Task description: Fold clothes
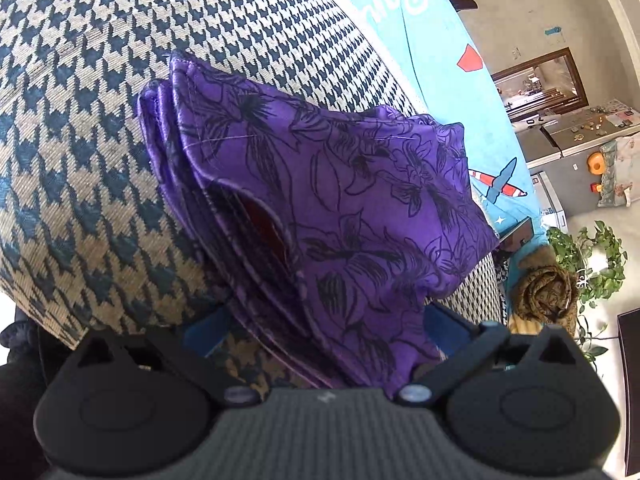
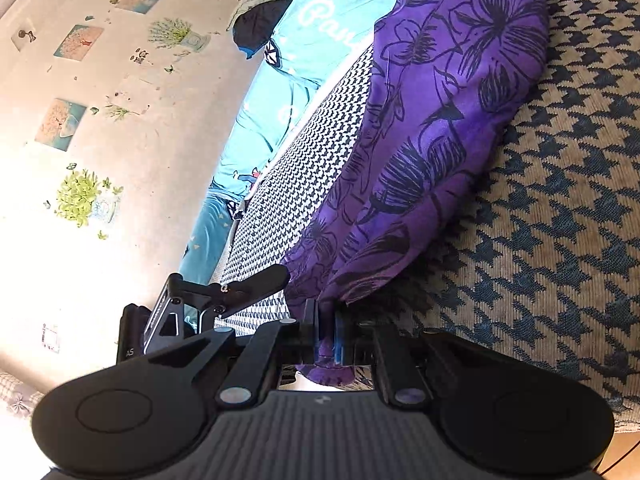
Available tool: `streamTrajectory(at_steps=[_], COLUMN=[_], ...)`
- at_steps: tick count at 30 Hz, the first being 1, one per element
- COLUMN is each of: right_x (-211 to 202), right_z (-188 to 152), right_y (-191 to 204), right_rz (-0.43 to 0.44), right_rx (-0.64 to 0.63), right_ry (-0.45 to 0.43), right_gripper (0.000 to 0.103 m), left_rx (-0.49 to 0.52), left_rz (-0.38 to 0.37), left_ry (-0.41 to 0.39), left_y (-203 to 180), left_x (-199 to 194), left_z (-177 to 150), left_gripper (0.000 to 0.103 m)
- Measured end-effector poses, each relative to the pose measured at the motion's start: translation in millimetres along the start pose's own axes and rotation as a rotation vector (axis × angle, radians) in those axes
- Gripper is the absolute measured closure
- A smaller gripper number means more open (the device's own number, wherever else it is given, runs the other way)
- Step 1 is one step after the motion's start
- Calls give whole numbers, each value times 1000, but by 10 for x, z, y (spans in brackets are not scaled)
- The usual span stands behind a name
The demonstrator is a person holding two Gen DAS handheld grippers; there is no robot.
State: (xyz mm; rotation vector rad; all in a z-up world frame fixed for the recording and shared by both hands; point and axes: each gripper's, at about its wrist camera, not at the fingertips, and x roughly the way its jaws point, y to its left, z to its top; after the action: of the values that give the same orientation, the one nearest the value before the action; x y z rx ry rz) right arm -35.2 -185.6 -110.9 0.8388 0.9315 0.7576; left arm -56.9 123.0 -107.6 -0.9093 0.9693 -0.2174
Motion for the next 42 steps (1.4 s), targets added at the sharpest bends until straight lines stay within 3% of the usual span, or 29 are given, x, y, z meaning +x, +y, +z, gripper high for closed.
streamTrajectory(at_steps=[8, 10, 12, 17, 21, 26, 29, 32, 34, 35, 36, 42], right_x=[-107, -92, -77, -32, 28, 127, 178, 229, 251, 249, 232, 125], right_z=[10, -14, -39, -113, -157, -219, -239, -232, -223, -219, -215, -194], right_y=[-11, -13, -16, -108, -114, -236, -295, -296, -266, -250, -239, -143], right_rz=[43, 15, -13, -85, -126, -102, -76, -63, -70, -73, -72, -46], right_rx=[19, 7, -4, 24, -2, 72, 108, 114, 92, 75, 62, 10], right_ry=[-15, -2, 12, 45, 52, 65, 51, 30, 29, 29, 26, 12], right_gripper=[94, 94, 94, 89, 65, 53, 51, 52, 69, 84, 87, 90], left_rx=[-22, -14, -10, -36, -53, -75, -85, -90, -92, -103, -117, -152], left_rz=[-53, -50, -12, -12, -25, -43, -45, -27, -9, -11, -16, -18], left_ry=[-63, -63, -66, -79, -80, -81, -82, -95, -108, -120, -134, -214], left_y=[-96, -126, -120, -57, -17, 34, 60, 82, 100, 119, 140, 178], left_x=[139, 179, 203, 184, 162, 136, 117, 107, 99, 94, 89, 123], left_z=[36, 47, 50, 58, 66, 76, 74, 91, 108, 129, 152, 307], left_gripper=[3, 16, 39, 50, 50, 50, 50, 50, 47, 44, 39, 18])
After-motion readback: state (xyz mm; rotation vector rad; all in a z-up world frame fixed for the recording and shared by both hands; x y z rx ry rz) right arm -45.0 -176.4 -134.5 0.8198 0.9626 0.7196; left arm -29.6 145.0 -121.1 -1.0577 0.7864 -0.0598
